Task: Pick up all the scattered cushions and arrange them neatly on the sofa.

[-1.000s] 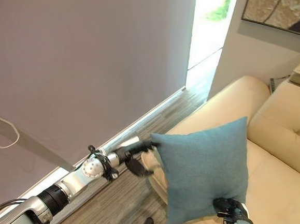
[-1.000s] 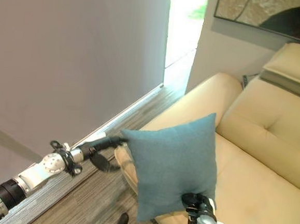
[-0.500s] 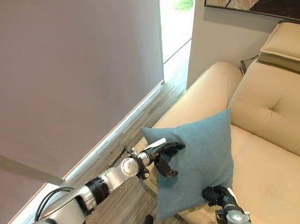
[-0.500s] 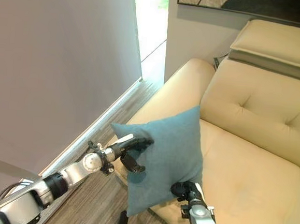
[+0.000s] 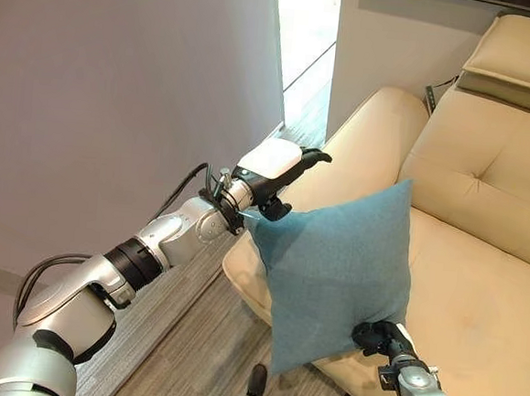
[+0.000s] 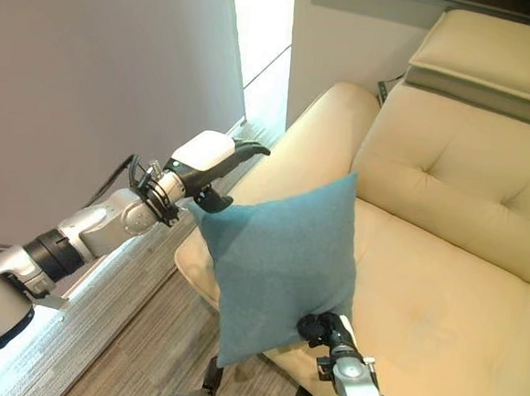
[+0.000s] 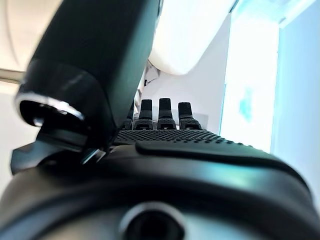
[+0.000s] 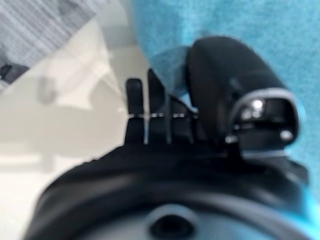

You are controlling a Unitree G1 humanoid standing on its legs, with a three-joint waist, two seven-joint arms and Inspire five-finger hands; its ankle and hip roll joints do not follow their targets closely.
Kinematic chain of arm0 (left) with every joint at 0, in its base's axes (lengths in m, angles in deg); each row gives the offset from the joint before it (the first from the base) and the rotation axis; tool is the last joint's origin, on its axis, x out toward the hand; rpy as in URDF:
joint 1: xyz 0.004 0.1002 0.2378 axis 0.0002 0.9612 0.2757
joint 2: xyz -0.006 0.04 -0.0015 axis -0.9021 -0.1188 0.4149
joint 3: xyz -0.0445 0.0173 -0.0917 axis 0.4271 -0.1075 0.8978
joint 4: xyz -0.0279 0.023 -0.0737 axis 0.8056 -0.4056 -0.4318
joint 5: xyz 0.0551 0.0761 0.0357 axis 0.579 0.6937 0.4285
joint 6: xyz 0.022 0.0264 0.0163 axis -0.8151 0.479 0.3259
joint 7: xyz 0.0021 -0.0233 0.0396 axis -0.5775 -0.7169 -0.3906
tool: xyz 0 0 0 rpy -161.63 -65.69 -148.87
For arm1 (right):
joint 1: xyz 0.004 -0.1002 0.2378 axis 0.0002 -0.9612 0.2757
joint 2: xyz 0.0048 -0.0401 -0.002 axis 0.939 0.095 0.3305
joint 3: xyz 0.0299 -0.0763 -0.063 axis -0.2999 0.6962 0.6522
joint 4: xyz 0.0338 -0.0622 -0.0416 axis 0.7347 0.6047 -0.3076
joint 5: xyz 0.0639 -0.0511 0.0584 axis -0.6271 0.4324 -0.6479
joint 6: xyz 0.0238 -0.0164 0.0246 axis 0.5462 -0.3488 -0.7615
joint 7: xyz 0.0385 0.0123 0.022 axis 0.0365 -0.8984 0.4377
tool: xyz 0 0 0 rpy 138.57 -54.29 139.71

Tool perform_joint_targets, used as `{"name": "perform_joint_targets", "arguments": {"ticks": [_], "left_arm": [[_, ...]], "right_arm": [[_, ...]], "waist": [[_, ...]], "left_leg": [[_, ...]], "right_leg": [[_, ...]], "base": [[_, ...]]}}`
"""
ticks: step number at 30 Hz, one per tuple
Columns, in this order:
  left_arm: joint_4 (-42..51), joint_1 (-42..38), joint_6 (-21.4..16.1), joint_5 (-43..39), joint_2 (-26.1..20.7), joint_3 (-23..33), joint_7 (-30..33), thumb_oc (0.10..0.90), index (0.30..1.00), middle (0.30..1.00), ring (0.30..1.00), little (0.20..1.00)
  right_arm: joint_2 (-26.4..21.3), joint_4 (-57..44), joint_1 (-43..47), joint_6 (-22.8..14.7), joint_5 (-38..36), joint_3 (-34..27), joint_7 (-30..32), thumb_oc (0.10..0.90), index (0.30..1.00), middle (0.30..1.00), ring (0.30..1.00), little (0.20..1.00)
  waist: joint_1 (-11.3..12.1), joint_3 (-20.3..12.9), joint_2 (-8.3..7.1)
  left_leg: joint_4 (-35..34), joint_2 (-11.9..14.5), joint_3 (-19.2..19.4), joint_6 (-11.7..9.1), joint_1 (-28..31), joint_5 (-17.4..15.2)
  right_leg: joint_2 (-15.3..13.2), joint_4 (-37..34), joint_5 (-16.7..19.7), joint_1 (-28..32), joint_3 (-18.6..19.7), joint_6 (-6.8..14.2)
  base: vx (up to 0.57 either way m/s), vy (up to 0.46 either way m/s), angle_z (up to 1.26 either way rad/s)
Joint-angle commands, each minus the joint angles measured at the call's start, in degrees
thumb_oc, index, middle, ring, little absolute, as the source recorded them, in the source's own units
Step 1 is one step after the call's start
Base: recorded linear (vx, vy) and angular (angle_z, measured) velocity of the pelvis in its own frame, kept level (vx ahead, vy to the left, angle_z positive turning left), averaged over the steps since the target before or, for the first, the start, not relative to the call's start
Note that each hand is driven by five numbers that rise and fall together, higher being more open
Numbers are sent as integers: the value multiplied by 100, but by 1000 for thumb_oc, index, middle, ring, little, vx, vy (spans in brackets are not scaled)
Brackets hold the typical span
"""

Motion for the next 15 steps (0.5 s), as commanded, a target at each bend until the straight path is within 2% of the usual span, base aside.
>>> {"name": "perform_joint_targets", "arguments": {"ticks": [1,4,5,7,8,9,10,11,12,15], "left_arm": [[-1012,-1196,81,87,199,217,192,800,900,900,900,900],[-1538,-1150,133,-33,409,146,106,800,900,900,900,900],[-1979,-1174,155,-14,566,7,112,800,900,900,900,900],[-2173,-1326,117,-14,658,-225,70,800,900,900,900,900],[-2218,-1471,135,-34,671,-299,89,800,900,900,900,900],[-2870,-2049,246,-23,903,-475,235,800,900,900,900,900],[-2909,-2075,231,-27,927,-488,249,800,900,900,900,900],[-3396,-2308,247,112,1057,-676,220,800,900,900,900,900],[-4182,-2237,320,334,1059,-931,-131,800,900,900,900,900],[-4195,-1875,334,179,1005,-767,-286,800,900,900,900,900]], "right_arm": [[553,-560,276,-262,181,398,-525,400,300,300,300,300],[559,-587,383,-244,148,459,-539,400,300,300,300,300],[578,-650,541,-248,84,551,-534,400,300,300,300,300],[565,-833,764,-261,-41,625,-487,400,300,300,300,300],[512,-985,821,-287,-98,657,-476,400,300,300,300,300],[451,-1119,901,-379,-234,715,-454,400,300,300,300,300],[450,-1116,910,-380,-236,702,-455,400,300,300,300,300],[430,-1136,993,-412,-286,731,-468,400,300,300,300,300],[429,-1086,1153,-408,-343,742,-472,400,300,300,300,300],[454,-989,1083,-377,-366,678,-448,400,300,300,300,300]], "waist": [[229,143,-100],[198,196,-122],[158,281,-144],[115,426,-174],[93,487,-208],[33,570,-280],[46,570,-281],[-2,595,-335],[-70,673,-432],[-79,675,-488]], "left_leg": [[12,-82,82,-87,11,-815],[12,-82,80,-88,-67,-788],[12,-80,83,-90,-168,-753],[12,-71,122,-105,-371,-682],[12,-68,133,-110,-478,-649],[12,-42,132,-119,-636,-595],[12,-42,133,-120,-647,-592],[12,-27,131,-124,-705,-581],[12,23,226,-140,-807,-598],[12,15,268,-126,-883,-578]], "right_leg": [[-442,77,-575,445,-62,337],[-433,77,-555,371,-54,338],[-430,77,-525,255,-16,342],[-412,77,-472,23,66,347],[-396,77,-439,-105,117,347],[-359,77,-399,-268,154,333],[-358,77,-397,-279,156,332],[-338,77,-358,-366,197,337],[-312,77,-316,-521,305,359],[-336,77,-274,-618,341,370]], "base": [[-39,-4,3],[-47,6,1],[-90,22,-1],[-136,41,-4],[-140,34,-7],[-97,18,-6],[-70,-3,3],[-52,3,4],[-60,10,-2],[-28,25,-24]]}}
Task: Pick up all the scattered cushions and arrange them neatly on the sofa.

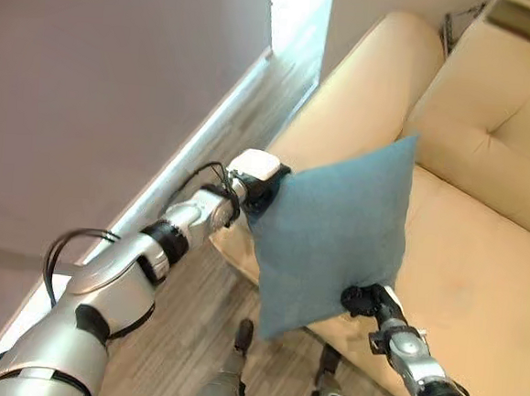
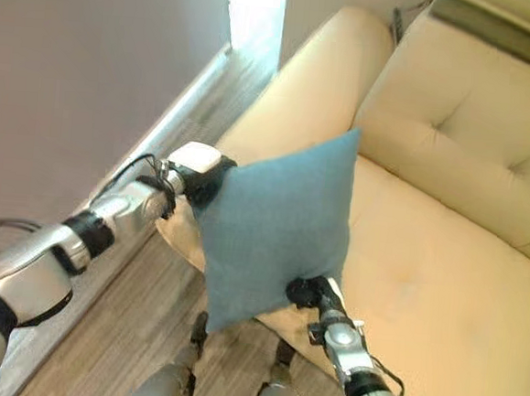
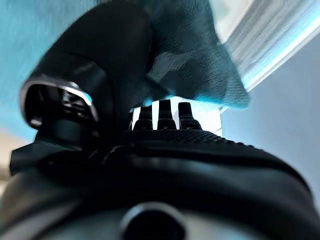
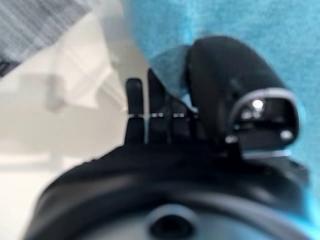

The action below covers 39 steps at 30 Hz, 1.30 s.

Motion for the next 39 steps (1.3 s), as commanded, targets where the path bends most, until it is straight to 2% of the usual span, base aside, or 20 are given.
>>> {"name": "perform_joint_targets", "arguments": {"ticks": [1,2,3,4,12,14,16,18,19,21,22,23,25,30,32,33,34,35,37,39], "left_arm": [[-623,-487,61,-46,67,417,-130,800,900,900,900,900],[-622,-486,61,-46,67,417,-130,800,900,900,900,900],[-360,58,-34,-455,324,664,-267,515,472,472,472,472],[-115,365,-89,-711,516,760,-347,400,300,300,300,300],[731,1361,-296,-2136,1527,1180,-396,400,300,300,300,300],[835,1388,-327,-2335,1533,1207,-385,400,300,300,300,300],[1126,1414,-418,-2758,1485,1251,-416,400,300,300,300,300],[1853,1718,-514,-3406,1217,1353,-476,400,300,300,300,300],[1854,1719,-514,-3406,1217,1353,-476,400,300,300,300,300],[2477,2139,-545,-4017,884,1524,-604,400,300,300,300,300],[2566,2279,-534,-4101,781,1491,-673,400,300,300,300,300],[2673,2372,-551,-4162,738,1494,-731,400,300,300,300,300],[2831,2449,-531,-4265,837,1491,-758,400,300,300,300,300],[2930,2494,-495,-4898,966,1688,-599,400,300,300,300,300],[2945,2515,-490,-4919,1060,1704,-539,400,300,300,300,300],[3034,2508,-474,-4975,1142,1716,-536,400,300,300,300,300],[3147,2646,-499,-4979,1204,1796,-538,400,300,300,300,300],[3247,2690,-536,-4985,1239,1825,-538,400,300,300,300,300],[3399,2831,-549,-4947,1241,1836,-522,400,300,300,300,300],[3353,2878,-557,-4860,1383,1809,-492,400,300,300,300,300]], "right_arm": [[485,-283,230,-257,-71,290,-382,400,300,300,300,300],[484,-284,229,-257,-71,291,-382,400,300,300,300,300],[497,-98,153,-253,-132,214,-351,400,300,300,300,300],[490,-10,111,-239,-166,171,-342,400,300,300,300,300],[544,401,68,-270,-528,-346,-116,400,300,300,300,300],[535,374,39,-283,-583,-467,-57,400,300,300,300,300],[487,266,-33,-323,-733,-730,25,400,300,300,300,300],[423,114,-40,-346,-657,-980,241,400,300,300,300,300],[423,114,-41,-346,-657,-980,241,400,300,300,300,300],[439,-17,223,-304,-523,-1030,379,400,300,300,300,300],[421,-66,171,-273,-459,-1023,361,400,300,300,300,300],[389,-149,69,-247,-409,-1012,332,400,300,300,300,300],[263,-522,-75,-226,-366,-1079,315,400,300,300,300,300],[274,-1091,-20,-231,-343,-923,442,400,300,300,300,300],[259,-1281,-40,-224,-384,-973,488,400,300,300,300,300],[194,-1531,-78,-208,-365,-1015,534,400,300,300,300,300],[160,-1865,-182,-222,-214,-1040,553,400,300,300,300,300],[181,-1976,-227,-255,-241,-1070,538,400,300,300,300,300],[188,-2051,-284,-273,-207,-1158,549,400,300,300,300,300],[235,-2015,-165,-280,-172,-1202,590,400,300,300,300,300]], "waist": [[131,44,-31],[132,42,-31],[113,115,-63],[103,136,-66],[-30,97,40],[-48,66,84],[-103,-43,188],[-109,-142,396],[-105,-139,394],[47,-97,562],[82,-134,572],[55,-181,500],[0,-326,447],[-2,-408,321],[-46,-381,288],[-104,-352,232],[-99,-310,191],[-68,-327,172],[-6,-407,207],[72,-501,406]], "left_leg": [[7,-32,133,-89,0,-748],[7,-32,134,-89,-1,-748],[7,-24,174,-87,17,-757],[7,-27,197,-83,32,-765],[7,-37,408,13,430,-959],[7,-39,450,27,540,-1001],[7,-24,519,48,744,-1070],[7,46,765,102,1113,-1136],[7,46,770,102,1117,-1137],[7,396,1329,77,1494,-1123],[32,483,1376,80,1502,-1064],[60,550,1433,77,1508,-1034],[103,694,1355,-28,1583,-938],[512,1180,1203,-234,1312,-360],[686,1214,1297,-193,1224,-278],[977,1154,1392,-130,1186,-369],[1520,480,1089,7,1149,-1018],[1684,93,971,65,1082,-1297],[1674,-571,940,252,1115,-1647],[1128,-876,502,551,1452,-1693]], "right_leg": [[-389,35,-486,348,153,461],[-389,35,-486,347,153,461],[-406,35,-491,362,162,448],[-417,35,-493,368,181,441],[-496,35,-526,552,359,432],[-500,35,-537,620,406,434],[-514,35,-563,771,445,439],[-530,434,-668,852,484,473],[-530,438,-670,851,490,473],[-782,1492,-706,713,-59,555],[-934,1792,-714,747,-67,521],[-937,1903,-712,836,249,524],[-532,1754,-1512,1017,1059,358],[90,1188,-1698,1302,1062,-13],[125,1169,-1671,1299,1014,-75],[147,1131,-1629,1291,1001,-129],[176,1126,-1562,1229,1148,-186],[202,1051,-1489,1235,1189,-189],[305,947,-1355,1214,1247,-173],[503,1077,-1340,1110,1372,-158]], "base": [[-6,17,-8],[0,0,0],[-20,33,-1],[-14,37,-1],[9,29,-6],[57,11,-26],[91,3,-11],[92,18,-17],[5,-88,-41],[-62,-204,-69],[-93,-329,-104],[-28,-392,-107],[10,-395,-41],[-96,-467,-13],[-110,-200,-11],[-134,-221,-7],[-156,-289,-8],[-101,-227,-18],[-5,-89,-36],[74,57,-76]]}}
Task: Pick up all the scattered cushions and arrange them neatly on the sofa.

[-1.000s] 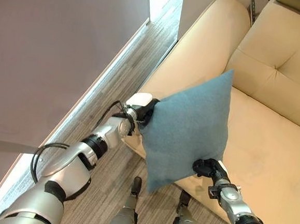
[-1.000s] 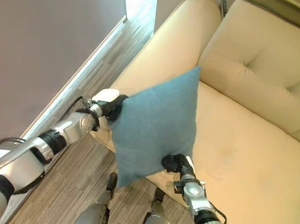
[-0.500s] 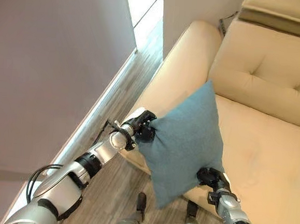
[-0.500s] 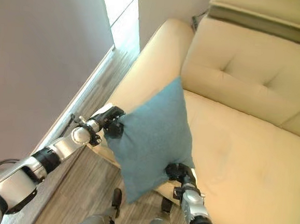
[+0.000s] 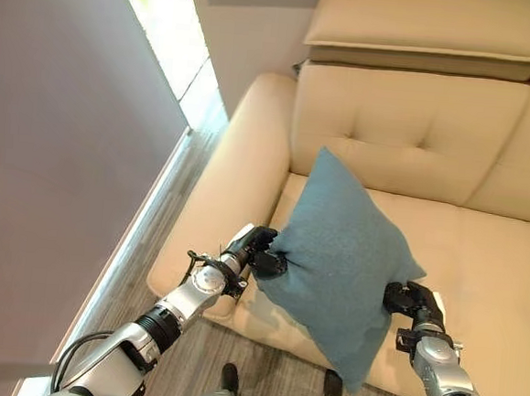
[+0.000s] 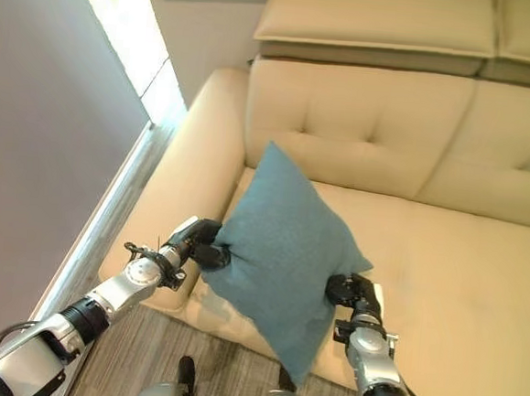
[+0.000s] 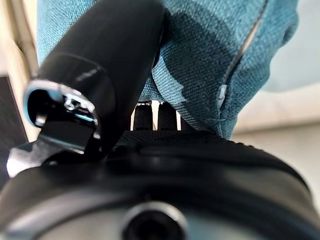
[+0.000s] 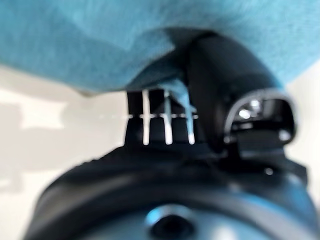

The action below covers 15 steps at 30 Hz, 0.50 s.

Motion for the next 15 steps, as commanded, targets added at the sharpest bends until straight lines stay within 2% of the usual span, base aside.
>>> {"name": "perform_joint_targets", "arguments": {"ticks": [1,2,3,5,6,10,12,15], "left_arm": [[648,-602,-749,-124,988,-137,-243,400,300,300,300,300],[638,-672,-765,-103,1037,-179,-200,400,300,300,300,300],[635,-763,-758,-13,1101,-200,-147,400,300,300,300,300],[520,-977,-717,147,1255,-263,-123,400,300,300,300,300],[436,-1131,-694,343,1336,-354,-103,400,300,300,300,300],[264,-1244,-710,307,1471,-413,-66,400,300,300,300,300],[216,-1264,-720,338,1462,-498,-85,400,300,300,300,300],[292,-1245,-721,395,1377,-499,-80,400,300,300,300,300]], "right_arm": [[567,-1051,728,-677,71,520,-344,400,300,300,300,300],[620,-990,879,-680,42,573,-333,400,300,300,300,300],[624,-1000,1054,-675,188,615,-278,400,300,300,300,300],[568,-1057,1074,-643,291,684,-320,400,300,300,300,300],[511,-1073,1109,-632,297,712,-398,400,300,300,300,300],[377,-1109,1356,-704,194,767,-387,400,300,300,300,300],[359,-1167,1400,-698,197,776,-390,400,300,300,300,300],[306,-1317,1378,-695,290,725,-352,400,300,300,300,300]], "waist": [[134,-674,388],[92,-657,390],[121,-600,372],[116,-566,312],[81,-546,270],[129,-651,179],[181,-691,89],[184,-706,-23]], "left_leg": [[388,-487,-333,559,86,-971],[355,-436,-307,589,142,-927],[376,-275,-6,627,212,-1023],[374,-114,242,685,273,-1037],[381,-41,296,693,327,-1045],[363,155,253,620,352,-1076],[387,203,146,567,289,-1095],[413,341,-26,445,274,-1159]], "right_leg": [[646,1013,-853,-114,-19,153],[644,1408,-788,-263,-32,230],[410,1836,-711,-413,-445,379],[-7,2185,-593,-465,-1036,453],[-128,2304,-543,-473,-1054,443],[-467,1841,-340,-255,-614,465],[-643,1426,-17,-82,-339,522],[-780,1166,302,-186,175,627]], "base": [[64,86,-92],[44,74,-106],[13,6,-93],[-15,-69,-112],[-2,-105,-87],[-2,-180,-24],[5,-300,-19],[38,-351,14]]}}
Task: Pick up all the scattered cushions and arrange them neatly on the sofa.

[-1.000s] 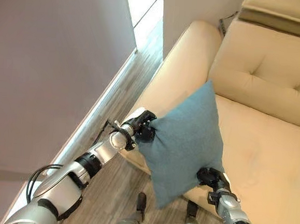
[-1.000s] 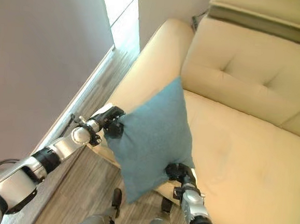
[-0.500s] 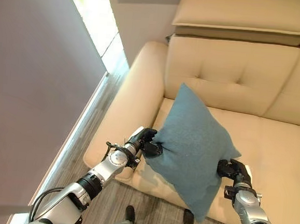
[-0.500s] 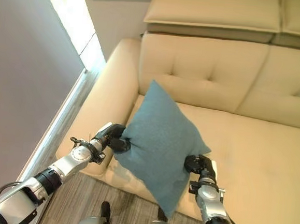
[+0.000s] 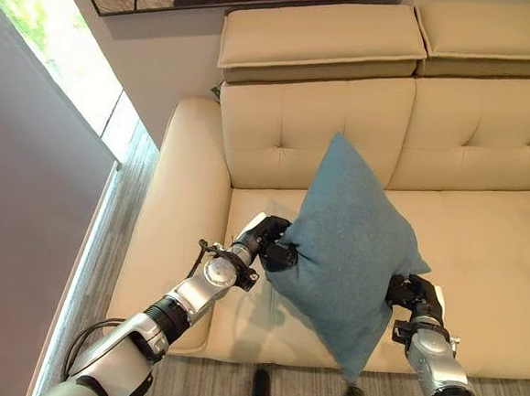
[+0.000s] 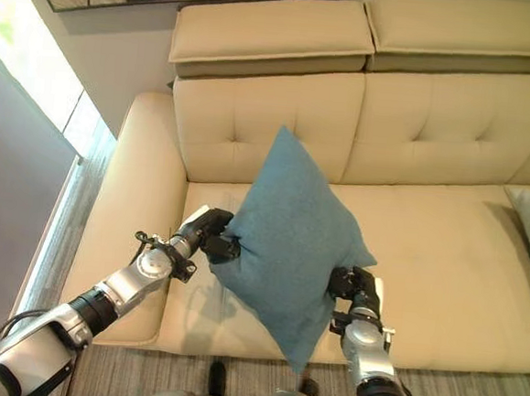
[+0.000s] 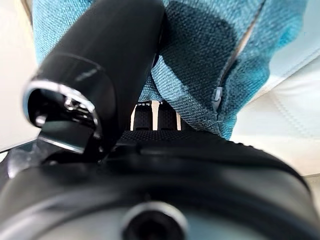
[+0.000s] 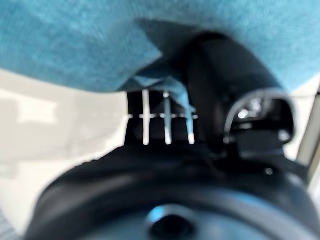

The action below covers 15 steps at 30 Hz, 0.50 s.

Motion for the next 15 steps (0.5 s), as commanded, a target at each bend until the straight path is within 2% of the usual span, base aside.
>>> {"name": "perform_joint_targets", "arguments": {"ticks": [1,2,3,7,8,9,11,13,14,15], "left_arm": [[551,-760,-779,81,1282,-210,-318,400,300,300,300,300],[489,-717,-806,-73,1326,-140,-257,400,300,300,300,300],[488,-712,-807,-76,1325,-145,-256,400,300,300,300,300],[399,-579,-909,-667,1508,107,-93,400,300,300,300,300],[440,-635,-1014,-723,1488,111,-5,400,300,300,300,300],[439,-643,-1015,-724,1486,117,-4,400,300,300,300,300],[350,-879,-1060,-653,1408,126,177,400,300,300,300,300],[163,-1125,-1109,-667,1447,210,278,400,300,300,300,300],[113,-1220,-1115,-568,1398,349,422,400,300,300,300,300],[129,-1265,-1167,-551,1395,380,386,400,300,300,300,300]], "right_arm": [[197,-1336,1206,-805,184,441,-543,400,300,300,300,300],[194,-1319,1178,-789,265,463,-505,400,300,300,300,300],[198,-1317,1174,-791,268,463,-504,400,300,300,300,300],[68,-1266,1267,-777,457,578,-372,400,300,300,300,300],[-40,-1064,1528,-814,400,662,-243,400,300,300,300,300],[-42,-1046,1548,-823,395,671,-243,400,300,300,300,300],[-226,-773,2160,-835,202,838,-166,400,300,300,300,300],[-278,-587,2613,-831,8,983,-149,400,300,300,300,300],[-296,-601,2753,-830,54,1000,-78,400,300,300,300,300],[-326,-596,2839,-817,90,991,-122,400,300,300,300,300]], "waist": [[7,-580,-15],[108,-636,-148],[88,-642,-146],[16,-704,-157],[31,-662,-157],[11,-654,-152],[54,-465,-185],[14,-414,-223],[85,-483,-205],[81,-580,-198]], "left_leg": [[402,523,-275,-279,91,-1007],[421,615,-354,-409,19,-972],[423,622,-378,-419,18,-979],[183,929,-748,-657,2,-684],[274,998,-813,-776,-106,-549],[284,1001,-831,-781,-115,-552],[766,1026,-904,-987,-528,-178],[791,986,-620,-941,-788,-224],[356,599,-360,-744,-1193,-17],[-120,612,-342,-693,-1016,-68]], "right_leg": [[158,274,12,-306,249,68],[294,23,-393,-170,183,102],[300,18,-408,-150,152,95],[738,-26,-848,-38,-2,-100],[883,-21,-1029,4,-76,-251],[888,-18,-1033,9,-93,-255],[963,-73,-1069,43,-199,-358],[918,-381,-995,134,-366,-334],[1006,-562,-895,313,-468,-288],[1027,-550,-928,315,-405,-248]], "base": [[54,-519,26],[49,-402,16],[36,-409,4],[36,-356,36],[33,-254,27],[-15,-202,35],[-100,-101,41],[-3,0,29],[156,108,37],[207,176,58]]}}
